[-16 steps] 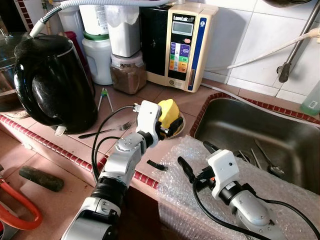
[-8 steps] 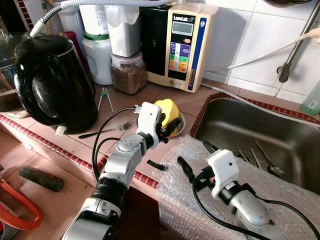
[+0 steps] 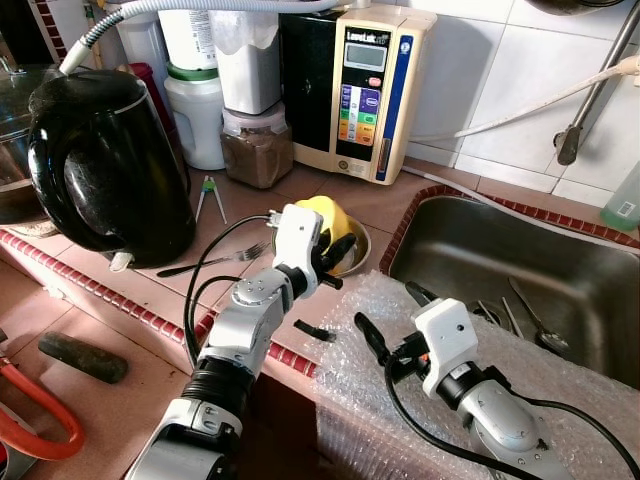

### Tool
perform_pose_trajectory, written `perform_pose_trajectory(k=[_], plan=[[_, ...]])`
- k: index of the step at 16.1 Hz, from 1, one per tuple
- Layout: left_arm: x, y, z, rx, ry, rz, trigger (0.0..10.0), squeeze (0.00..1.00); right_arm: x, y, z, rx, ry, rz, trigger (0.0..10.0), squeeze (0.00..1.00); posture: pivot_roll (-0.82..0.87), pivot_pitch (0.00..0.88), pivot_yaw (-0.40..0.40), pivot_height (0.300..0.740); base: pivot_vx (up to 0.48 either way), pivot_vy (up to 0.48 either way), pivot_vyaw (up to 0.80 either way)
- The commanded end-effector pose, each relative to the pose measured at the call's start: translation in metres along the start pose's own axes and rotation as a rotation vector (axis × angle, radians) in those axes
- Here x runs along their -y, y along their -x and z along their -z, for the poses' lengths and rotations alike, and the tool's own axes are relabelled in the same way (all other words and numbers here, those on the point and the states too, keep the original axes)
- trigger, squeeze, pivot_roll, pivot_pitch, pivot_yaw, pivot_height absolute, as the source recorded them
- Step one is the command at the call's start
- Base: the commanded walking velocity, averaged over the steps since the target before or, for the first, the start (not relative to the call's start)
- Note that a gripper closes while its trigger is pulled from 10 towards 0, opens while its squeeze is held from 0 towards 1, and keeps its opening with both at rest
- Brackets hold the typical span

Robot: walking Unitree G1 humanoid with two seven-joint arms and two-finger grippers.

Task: Kitchen organization

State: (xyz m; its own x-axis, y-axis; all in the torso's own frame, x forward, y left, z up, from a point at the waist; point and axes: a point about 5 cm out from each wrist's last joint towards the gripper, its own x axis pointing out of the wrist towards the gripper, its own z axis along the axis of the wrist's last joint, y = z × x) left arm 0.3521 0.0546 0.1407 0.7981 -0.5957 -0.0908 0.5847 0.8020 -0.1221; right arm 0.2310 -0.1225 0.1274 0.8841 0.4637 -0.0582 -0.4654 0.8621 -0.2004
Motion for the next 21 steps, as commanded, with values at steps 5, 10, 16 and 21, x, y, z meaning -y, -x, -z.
perform_pose_trajectory(k=[5, 10, 16, 21], plan=[[-0.001, 0.001, -0.005, 0.031, -0.003, -0.013, 0.0, 0.00, 0.000, -0.001, -0.001, 0.003, 0.005, -0.001, 10.0, 1.00, 0.04, 0.000, 0.021, 0.740, 0.000, 0.000, 0.00], [-0.004, 0.002, -0.019, 0.138, -0.083, -0.066, 0.0, 0.00, 0.001, -0.001, -0.001, 0.004, 0.005, 0.006, 10.0, 1.00, 0.03, 0.000, 0.027, 0.740, 0.000, 0.000, 0.00], [0.000, 0.011, -0.044, 0.366, -0.480, -0.135, 0.0, 0.00, 0.004, -0.005, -0.005, 0.022, 0.009, 0.007, 10.0, 1.00, 0.03, 0.000, 0.036, 0.740, 0.000, 0.000, 0.00], [0.017, 0.024, -0.029, 0.471, -0.815, -0.025, 0.0, 0.00, 0.013, -0.009, -0.016, 0.063, 0.004, 0.027, 10.0, 1.00, 0.03, 0.000, 0.029, 0.740, 0.000, 0.000, 0.00]])
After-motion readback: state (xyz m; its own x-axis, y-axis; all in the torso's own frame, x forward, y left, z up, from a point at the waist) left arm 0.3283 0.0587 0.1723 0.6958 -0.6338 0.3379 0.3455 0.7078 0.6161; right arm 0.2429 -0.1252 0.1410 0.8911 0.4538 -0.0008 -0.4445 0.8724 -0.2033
